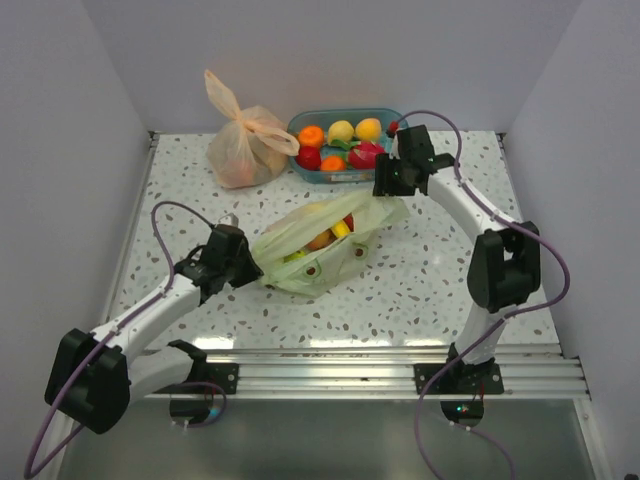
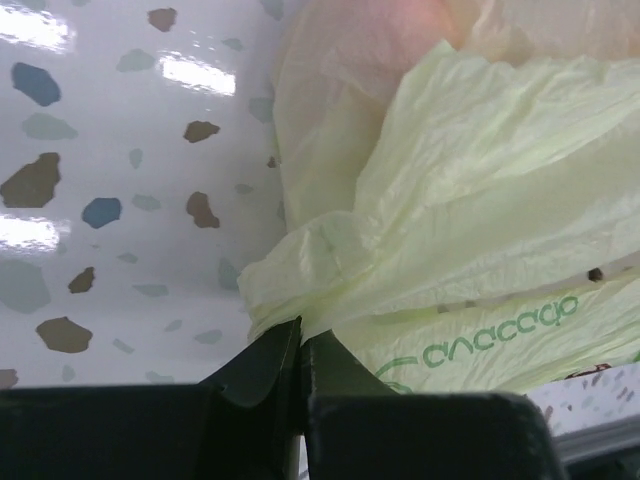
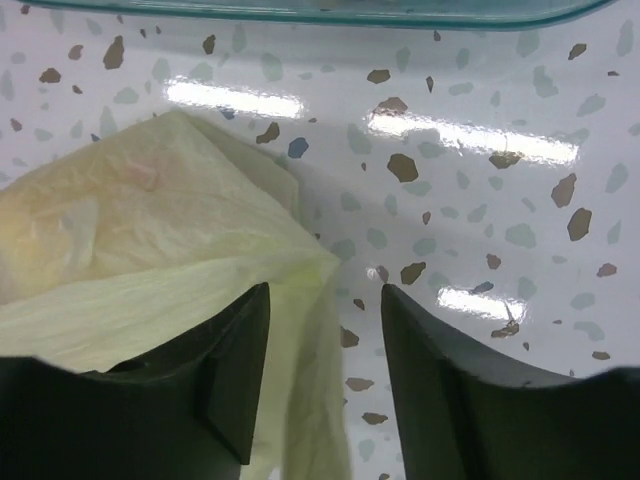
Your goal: Untie the knot of the plastic bag and take out the fruit
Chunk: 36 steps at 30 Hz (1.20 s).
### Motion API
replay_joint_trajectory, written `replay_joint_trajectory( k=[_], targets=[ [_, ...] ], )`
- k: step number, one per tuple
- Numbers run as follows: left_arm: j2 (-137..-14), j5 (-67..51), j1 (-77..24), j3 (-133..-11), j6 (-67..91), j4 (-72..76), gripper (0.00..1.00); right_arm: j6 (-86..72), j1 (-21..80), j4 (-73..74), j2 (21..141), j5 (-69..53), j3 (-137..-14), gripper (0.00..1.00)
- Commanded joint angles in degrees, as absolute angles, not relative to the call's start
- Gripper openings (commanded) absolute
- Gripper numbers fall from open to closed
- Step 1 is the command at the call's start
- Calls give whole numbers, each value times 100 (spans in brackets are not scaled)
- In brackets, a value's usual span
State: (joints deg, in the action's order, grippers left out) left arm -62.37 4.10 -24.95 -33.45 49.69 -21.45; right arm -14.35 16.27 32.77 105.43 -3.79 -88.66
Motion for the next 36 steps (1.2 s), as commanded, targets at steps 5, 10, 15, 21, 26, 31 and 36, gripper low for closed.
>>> replay_joint_trajectory(
  k=[5,10,15,21,26,31,36],
  targets=[
    [-6284,-607,-2487,-4016,4588,-1810,6,-1309,2511,3392,8914,122,-8632,80],
    [-6179,-536,-2487,-4105,4658,-1890,7,-1643,3365,3393,8464,1194,-8350,80],
    [-6109,-466,-2487,-3982,4816,-1811,7,-1994,3911,3120,8472,1082,-7657,79],
    [-6021,-255,-2487,-3736,4992,-1793,7,-2294,3911,2786,8438,730,-6075,73],
    [-5915,-202,-2479,-3419,5220,-1679,7,-2443,3876,2953,8131,720,-5038,73],
    [-5845,-193,-2479,-3076,5405,-1460,8,-2400,3621,3014,7849,650,-4544,74],
    [-5871,-299,-2479,-3050,5256,-1345,22,-2013,3682,3198,7235,659,-4981,74]
  ],
)
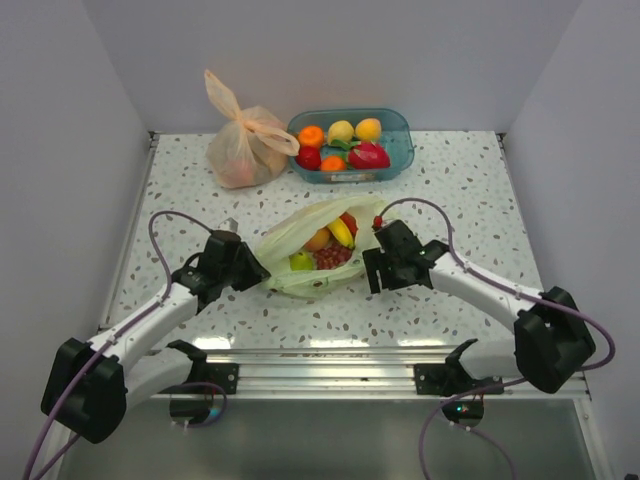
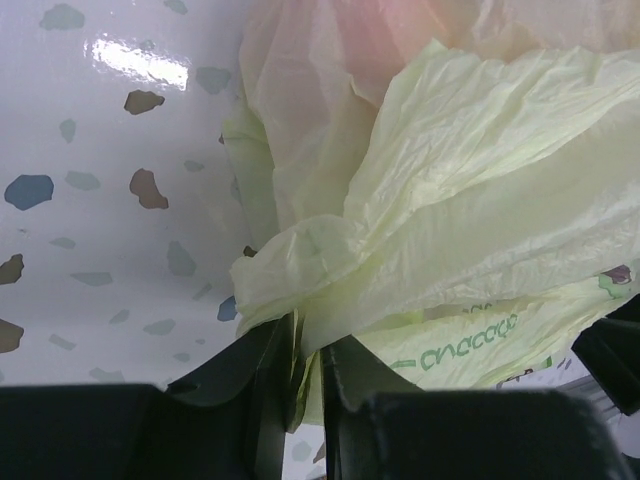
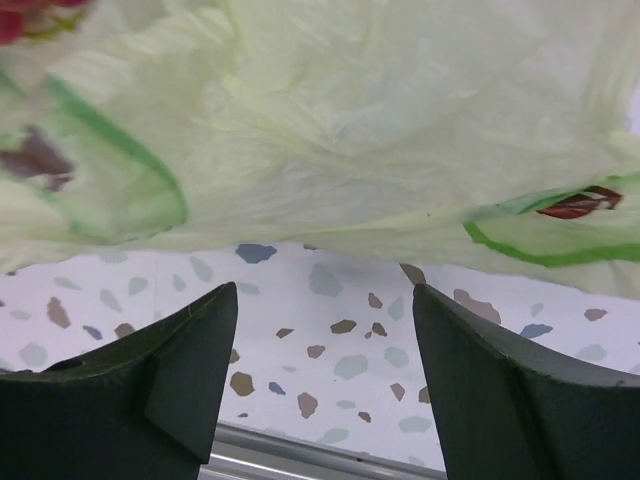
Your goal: Untie the knot of the plastic bag and take out the fruit
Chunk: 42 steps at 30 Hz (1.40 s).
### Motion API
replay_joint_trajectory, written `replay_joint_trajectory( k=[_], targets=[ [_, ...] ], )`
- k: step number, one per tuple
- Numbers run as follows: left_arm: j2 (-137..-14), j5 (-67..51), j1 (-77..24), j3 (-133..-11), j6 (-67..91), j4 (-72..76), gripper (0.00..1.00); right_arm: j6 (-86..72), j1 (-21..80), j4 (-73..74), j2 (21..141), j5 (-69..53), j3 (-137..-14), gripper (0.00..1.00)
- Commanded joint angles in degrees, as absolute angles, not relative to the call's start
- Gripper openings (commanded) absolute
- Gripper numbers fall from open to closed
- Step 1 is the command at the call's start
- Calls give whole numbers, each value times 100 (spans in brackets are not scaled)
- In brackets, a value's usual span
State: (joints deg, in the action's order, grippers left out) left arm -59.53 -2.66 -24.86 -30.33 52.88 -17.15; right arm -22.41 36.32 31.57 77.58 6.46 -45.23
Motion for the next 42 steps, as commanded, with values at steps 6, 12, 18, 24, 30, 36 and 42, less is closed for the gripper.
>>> replay_joint_trajectory(
  k=[6,12,18,24,30,36,42],
  targets=[
    [-5792,-290,-2479,-3129,5089,-1389,25,-1854,3999,3437,6855,668,-6019,74],
    [-5774,-325,-2479,-3208,5089,-1389,28,-1969,4394,2762,7654,360,-6609,75],
    [-5757,-290,-2479,-3208,5176,-1380,29,-1601,5043,2276,8832,211,-6452,74],
    [-5748,-132,-2479,-3217,5431,-1397,29,-757,5554,2785,8878,150,-5794,71],
    [-5792,-18,-2479,-3199,5686,-1240,31,-703,5704,2788,8439,256,-4967,70],
    [-5827,-70,-2479,-3278,5546,-1291,45,-844,5739,2980,8096,255,-5456,72],
    [-5458,-18,-2479,-3436,5195,-1687,74,-1045,5731,3042,7778,237,-6239,77]
  ],
)
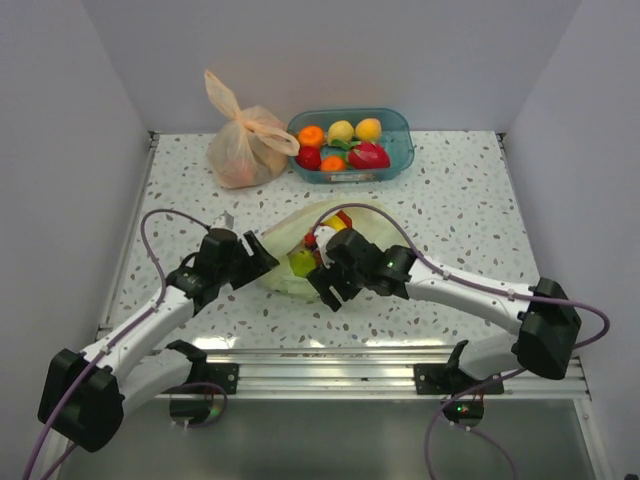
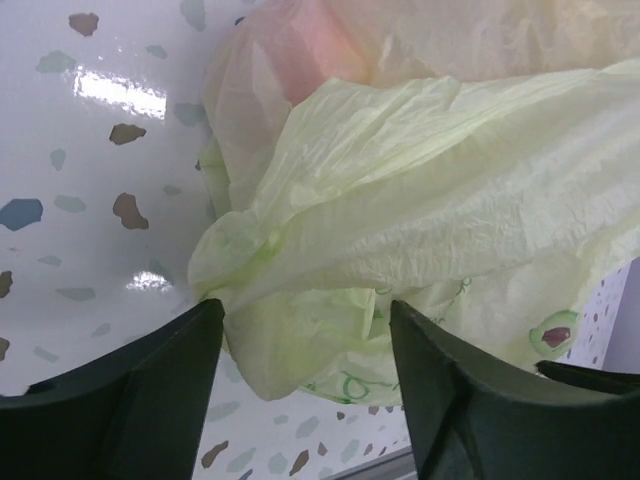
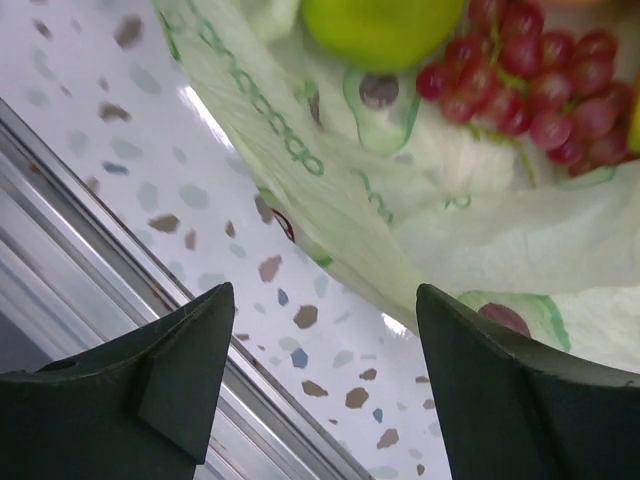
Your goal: Untie the knot of the plastic bag and take out the fruit
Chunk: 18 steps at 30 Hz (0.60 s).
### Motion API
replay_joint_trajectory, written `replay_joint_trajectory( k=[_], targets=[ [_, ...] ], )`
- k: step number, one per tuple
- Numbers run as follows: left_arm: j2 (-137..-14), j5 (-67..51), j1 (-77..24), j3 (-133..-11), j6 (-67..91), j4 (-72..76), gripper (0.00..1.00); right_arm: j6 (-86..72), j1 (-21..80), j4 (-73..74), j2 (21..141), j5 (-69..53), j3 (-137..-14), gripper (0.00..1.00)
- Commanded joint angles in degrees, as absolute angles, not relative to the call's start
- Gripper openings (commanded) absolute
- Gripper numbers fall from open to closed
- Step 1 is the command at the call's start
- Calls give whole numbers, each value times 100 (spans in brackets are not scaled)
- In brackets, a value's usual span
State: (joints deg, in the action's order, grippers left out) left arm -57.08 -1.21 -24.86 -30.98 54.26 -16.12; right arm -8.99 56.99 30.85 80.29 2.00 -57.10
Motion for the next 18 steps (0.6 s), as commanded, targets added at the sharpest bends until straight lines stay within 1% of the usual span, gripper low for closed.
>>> replay_joint_trajectory(
  k=[1,5,7,12,18],
  targets=[
    [-5406,-18,-2479,-3524,5064,-1731,82,-1176,5722,2954,7761,281,-6275,77],
    [-5501,175,-2479,-3831,4606,-2038,95,-1510,5564,2576,8023,343,-6512,75],
    [-5581,193,-2479,-3972,4343,-2240,97,-1739,5450,2444,8226,229,-6740,73],
    [-5643,281,-2479,-4333,3824,-2531,100,-1995,5353,1865,8735,184,-7040,72],
    [-5599,115,-2479,-4333,3586,-2566,100,-2574,5028,1074,9263,553,-6847,71]
  ],
)
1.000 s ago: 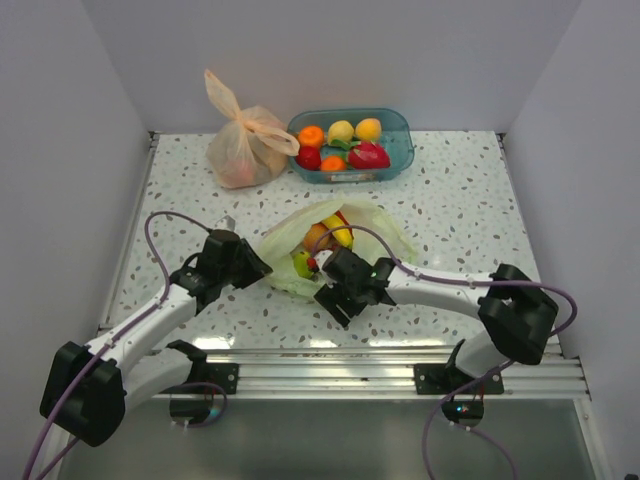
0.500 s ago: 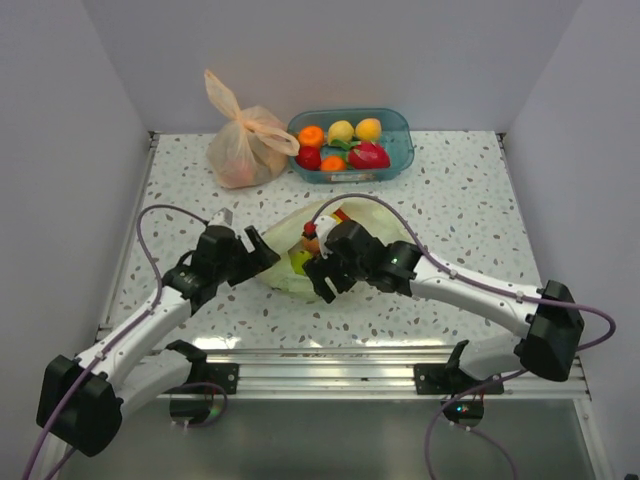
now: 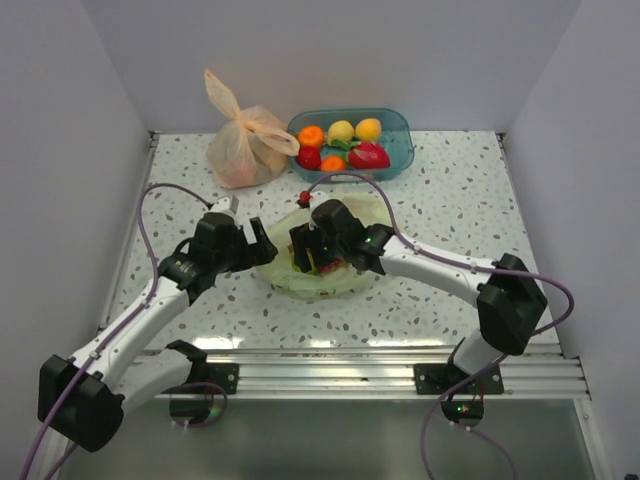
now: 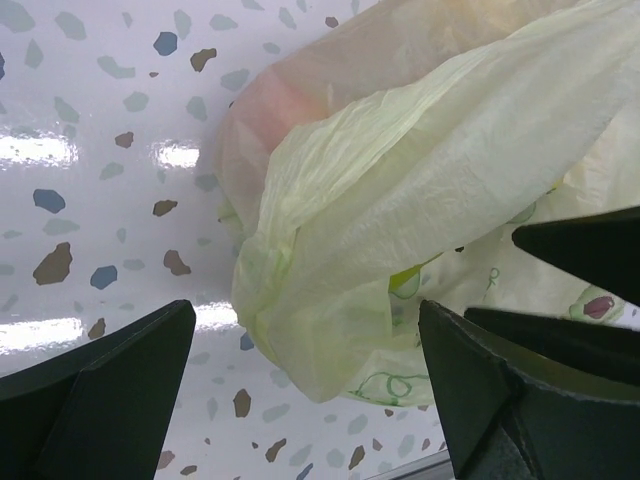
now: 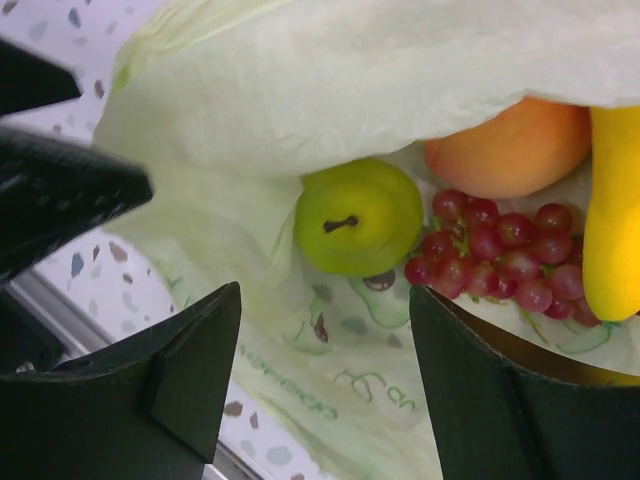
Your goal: Untie the knot of the plastic bag and take out the fruit
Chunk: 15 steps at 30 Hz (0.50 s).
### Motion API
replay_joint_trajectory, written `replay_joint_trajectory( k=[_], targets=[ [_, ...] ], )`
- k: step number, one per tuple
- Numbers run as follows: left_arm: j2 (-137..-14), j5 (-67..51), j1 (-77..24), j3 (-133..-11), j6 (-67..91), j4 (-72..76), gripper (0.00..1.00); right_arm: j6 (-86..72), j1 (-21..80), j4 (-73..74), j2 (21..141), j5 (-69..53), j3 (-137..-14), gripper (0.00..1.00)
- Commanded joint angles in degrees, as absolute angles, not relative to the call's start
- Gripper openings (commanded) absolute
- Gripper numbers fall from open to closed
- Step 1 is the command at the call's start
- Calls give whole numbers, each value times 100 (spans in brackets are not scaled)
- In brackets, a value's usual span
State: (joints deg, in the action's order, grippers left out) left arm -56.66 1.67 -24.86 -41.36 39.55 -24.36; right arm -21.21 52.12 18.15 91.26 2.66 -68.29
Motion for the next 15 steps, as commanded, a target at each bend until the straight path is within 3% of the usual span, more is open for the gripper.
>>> replay_joint_trajectory(
  k=[1,10,12,15],
  targets=[
    [-5573,88,-2479,-4307,3551,-2558,100,-2671,5001,977,9377,589,-6821,71],
    [-5616,27,-2479,-4009,3111,-1935,100,-2768,4922,396,10230,264,-6891,68],
    [-5686,-139,-2479,-3903,3181,-1662,100,-2786,4913,413,10327,150,-6821,64],
    [-5879,-386,-2479,-3701,3304,-1407,100,-2786,4922,413,10231,88,-6610,51]
  ],
)
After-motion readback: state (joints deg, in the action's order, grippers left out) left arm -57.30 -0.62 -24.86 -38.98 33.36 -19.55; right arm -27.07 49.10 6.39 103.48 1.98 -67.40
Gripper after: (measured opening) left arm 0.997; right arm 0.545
